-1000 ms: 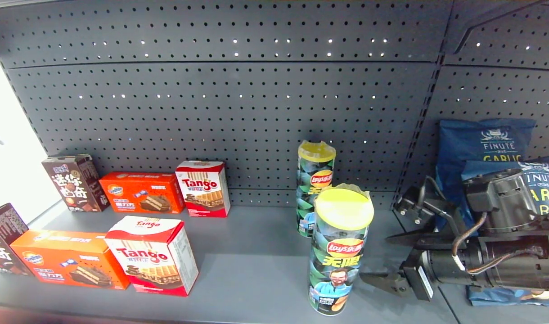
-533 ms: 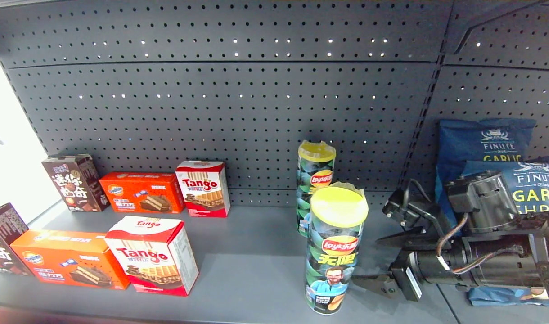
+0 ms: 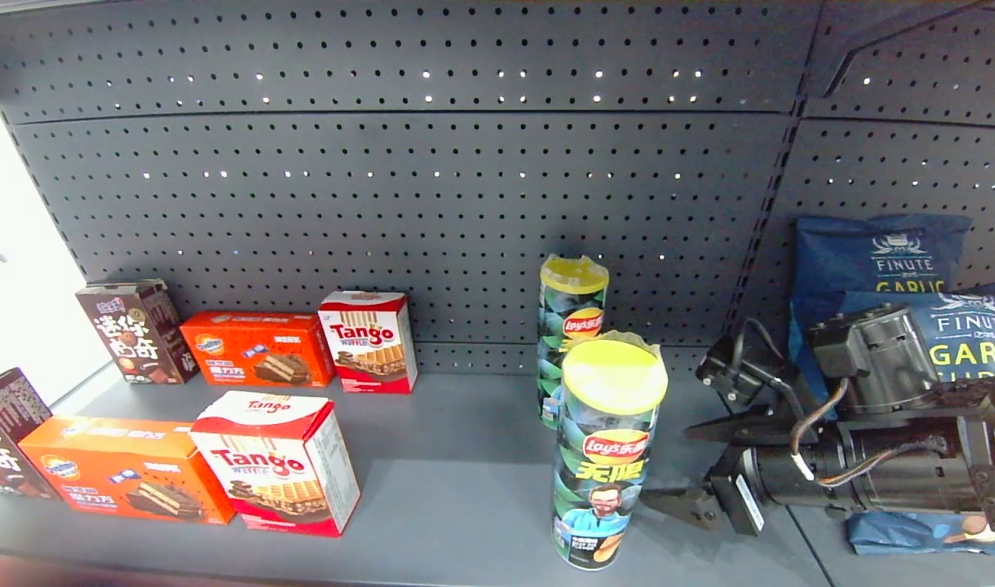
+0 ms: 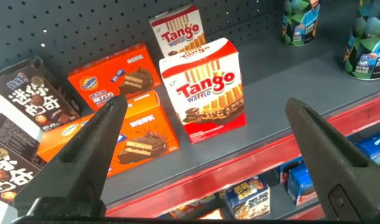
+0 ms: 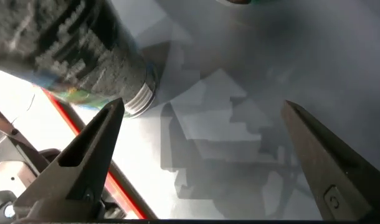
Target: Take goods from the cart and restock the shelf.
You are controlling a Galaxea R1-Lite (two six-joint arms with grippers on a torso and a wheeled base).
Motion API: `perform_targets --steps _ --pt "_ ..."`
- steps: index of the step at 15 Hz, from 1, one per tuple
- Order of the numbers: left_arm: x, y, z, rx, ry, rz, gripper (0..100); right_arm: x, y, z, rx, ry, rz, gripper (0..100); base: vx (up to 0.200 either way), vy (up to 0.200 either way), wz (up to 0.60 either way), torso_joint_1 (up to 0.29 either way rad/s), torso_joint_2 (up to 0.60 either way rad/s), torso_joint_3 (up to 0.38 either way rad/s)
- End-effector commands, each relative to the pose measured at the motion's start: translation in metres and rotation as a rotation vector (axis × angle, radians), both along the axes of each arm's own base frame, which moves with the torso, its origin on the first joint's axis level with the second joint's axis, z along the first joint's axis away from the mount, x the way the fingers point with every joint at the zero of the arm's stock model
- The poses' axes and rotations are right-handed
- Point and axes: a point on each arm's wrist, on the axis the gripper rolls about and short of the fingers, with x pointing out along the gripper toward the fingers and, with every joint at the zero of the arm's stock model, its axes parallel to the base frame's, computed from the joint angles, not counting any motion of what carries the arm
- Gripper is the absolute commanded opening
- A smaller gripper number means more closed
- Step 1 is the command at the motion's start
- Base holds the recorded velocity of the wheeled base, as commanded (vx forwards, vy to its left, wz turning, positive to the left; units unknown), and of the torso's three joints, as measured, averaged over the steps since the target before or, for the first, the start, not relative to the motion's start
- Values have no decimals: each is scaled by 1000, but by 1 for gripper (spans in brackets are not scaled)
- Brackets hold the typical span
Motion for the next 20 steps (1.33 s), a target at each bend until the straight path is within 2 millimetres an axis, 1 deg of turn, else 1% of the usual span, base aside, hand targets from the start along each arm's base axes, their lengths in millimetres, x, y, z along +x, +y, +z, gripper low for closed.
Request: perform_targets --steps 1,2,6,9,12,13,16,20 --pt "0 0 0 -1 -1 1 100 3 -1 3 5 -9 -9 100 0 0 0 0 0 0" --pt "-1 0 0 -6 -1 1 100 6 -2 5 10 -17 -16 100 0 0 0 0 0 0" --pt "0 0 0 -8 1 1 100 6 -2 4 8 -15 -16 100 0 0 0 0 0 0" --pt "-2 1 -5 -7 4 1 100 5 0 1 3 -5 -10 100 0 0 0 0 0 0" --pt "-3 1 -7 -8 3 3 100 4 3 0 -2 0 5 100 0 0 0 0 0 0" --pt "-3 1 -7 -8 3 3 100 5 8 -5 -10 14 17 100 0 0 0 0 0 0" --pt "-3 1 -7 -16 7 3 100 7 14 -8 -17 25 32 100 0 0 0 0 0 0" --pt "-3 1 -8 -29 16 3 100 7 15 -10 -20 29 37 100 0 0 0 0 0 0"
